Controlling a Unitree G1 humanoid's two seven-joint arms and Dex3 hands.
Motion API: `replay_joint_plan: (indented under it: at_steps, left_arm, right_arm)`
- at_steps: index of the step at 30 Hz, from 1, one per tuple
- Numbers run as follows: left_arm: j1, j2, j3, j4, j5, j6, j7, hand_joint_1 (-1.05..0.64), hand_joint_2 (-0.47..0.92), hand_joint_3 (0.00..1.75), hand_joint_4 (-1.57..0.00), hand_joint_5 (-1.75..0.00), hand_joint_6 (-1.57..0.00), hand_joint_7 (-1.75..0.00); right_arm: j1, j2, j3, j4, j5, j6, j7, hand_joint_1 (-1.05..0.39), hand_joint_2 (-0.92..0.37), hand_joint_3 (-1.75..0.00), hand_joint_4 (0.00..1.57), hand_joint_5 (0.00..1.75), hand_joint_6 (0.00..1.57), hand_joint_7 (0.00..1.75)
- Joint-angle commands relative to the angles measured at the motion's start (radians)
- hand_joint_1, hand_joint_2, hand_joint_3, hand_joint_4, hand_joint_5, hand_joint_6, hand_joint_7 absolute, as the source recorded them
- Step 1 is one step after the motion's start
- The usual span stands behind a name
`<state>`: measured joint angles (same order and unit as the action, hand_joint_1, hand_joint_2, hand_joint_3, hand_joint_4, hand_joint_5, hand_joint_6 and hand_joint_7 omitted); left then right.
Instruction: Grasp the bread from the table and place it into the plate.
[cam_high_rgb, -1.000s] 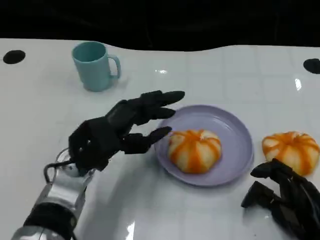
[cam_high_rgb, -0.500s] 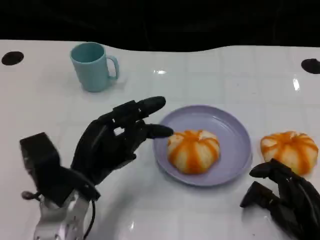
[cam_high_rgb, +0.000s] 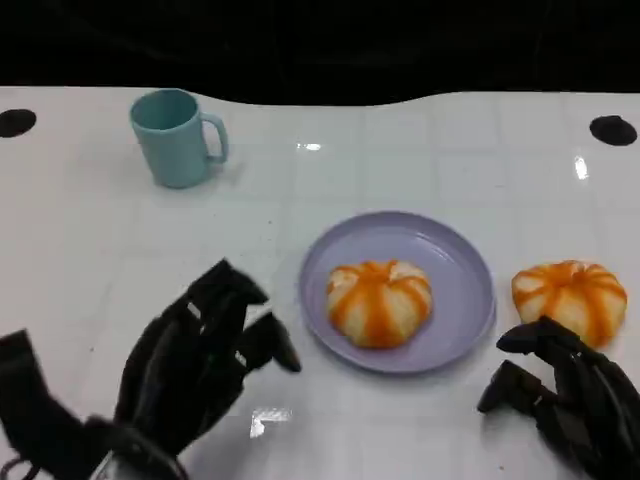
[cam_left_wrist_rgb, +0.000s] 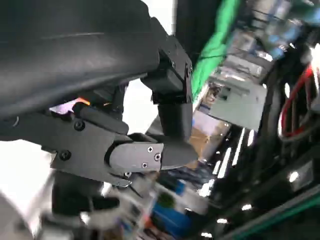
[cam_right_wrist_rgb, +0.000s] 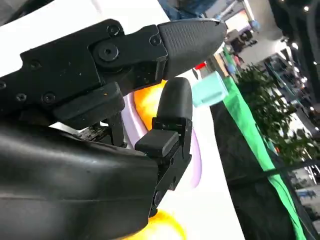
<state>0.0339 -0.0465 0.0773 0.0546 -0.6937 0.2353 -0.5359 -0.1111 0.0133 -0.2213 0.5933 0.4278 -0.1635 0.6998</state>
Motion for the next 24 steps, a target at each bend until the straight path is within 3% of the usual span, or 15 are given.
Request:
replay_joint_plan:
  at_steps: [1,11,24]
  left_arm:
    - [0.02,0.025,0.036,-0.007,-0.038,0.05,-0.026,-0.58,0.92,0.35,-0.77,-1.75,-0.63,-1.54]
    - [0.035,0.012,0.05,0.016,-0.041,0.074,-0.054,-0.54,0.92,0.31,-0.82,-1.75,-0.66,-1.64]
    - [0.012,0.016,0.058,0.069,-0.026,0.053,-0.096,-0.54,0.92,0.34,-0.82,-1.75,-0.66,-1.64]
  right_arm:
    - [0.006,-0.01,-0.006,0.013,0.002,-0.001,0.0,-0.51,-0.92,-0.22,0.68,1.5,0.63,1.15]
    - [0.017,-0.018,-0.006,-0.006,0.0,0.011,-0.008,-0.53,-0.92,-0.2,0.69,1.49,0.65,1.12]
    - [0.019,-0.024,-0.009,0.009,0.007,0.001,0.024,-0.52,-0.92,-0.22,0.69,1.47,0.64,1.11]
